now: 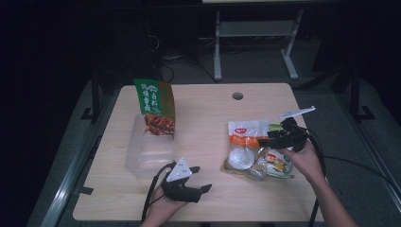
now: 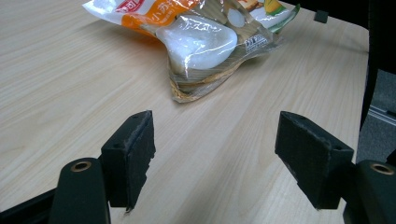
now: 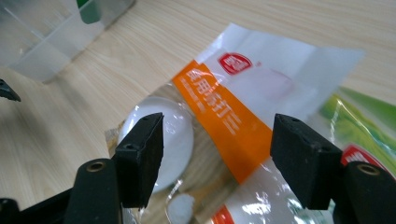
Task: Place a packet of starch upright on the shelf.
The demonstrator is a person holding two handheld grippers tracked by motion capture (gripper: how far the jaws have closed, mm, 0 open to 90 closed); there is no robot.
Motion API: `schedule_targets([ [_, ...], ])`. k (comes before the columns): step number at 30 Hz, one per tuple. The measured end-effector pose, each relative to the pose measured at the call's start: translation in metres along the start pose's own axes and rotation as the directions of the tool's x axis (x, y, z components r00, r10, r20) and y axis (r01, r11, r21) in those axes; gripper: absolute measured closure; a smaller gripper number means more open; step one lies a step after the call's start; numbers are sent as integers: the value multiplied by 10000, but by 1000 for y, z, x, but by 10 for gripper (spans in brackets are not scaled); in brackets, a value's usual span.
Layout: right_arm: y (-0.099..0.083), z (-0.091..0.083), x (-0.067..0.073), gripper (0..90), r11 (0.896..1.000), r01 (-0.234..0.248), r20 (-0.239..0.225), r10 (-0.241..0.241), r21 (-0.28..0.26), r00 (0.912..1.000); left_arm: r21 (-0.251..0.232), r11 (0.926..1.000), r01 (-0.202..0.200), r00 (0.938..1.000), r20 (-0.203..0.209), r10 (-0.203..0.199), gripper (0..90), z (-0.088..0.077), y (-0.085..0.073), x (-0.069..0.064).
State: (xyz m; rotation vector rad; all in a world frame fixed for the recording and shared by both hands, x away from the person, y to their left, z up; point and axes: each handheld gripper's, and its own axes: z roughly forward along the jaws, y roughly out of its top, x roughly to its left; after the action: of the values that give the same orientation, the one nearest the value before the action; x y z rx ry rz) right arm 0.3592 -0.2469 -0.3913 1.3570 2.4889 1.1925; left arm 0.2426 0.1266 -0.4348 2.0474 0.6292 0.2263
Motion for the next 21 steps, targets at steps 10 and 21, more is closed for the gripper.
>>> schedule_targets([
  [10,-15,5,-14,344,9984,-571,-84,571,40,9983,246,9995,-203,9997,162,199,282,10,1,-4],
  [21,-12,26,-26,547,9940,-1044,-706,1064,322,9918,508,9986,-128,9994,331,112,299,24,6,-2],
])
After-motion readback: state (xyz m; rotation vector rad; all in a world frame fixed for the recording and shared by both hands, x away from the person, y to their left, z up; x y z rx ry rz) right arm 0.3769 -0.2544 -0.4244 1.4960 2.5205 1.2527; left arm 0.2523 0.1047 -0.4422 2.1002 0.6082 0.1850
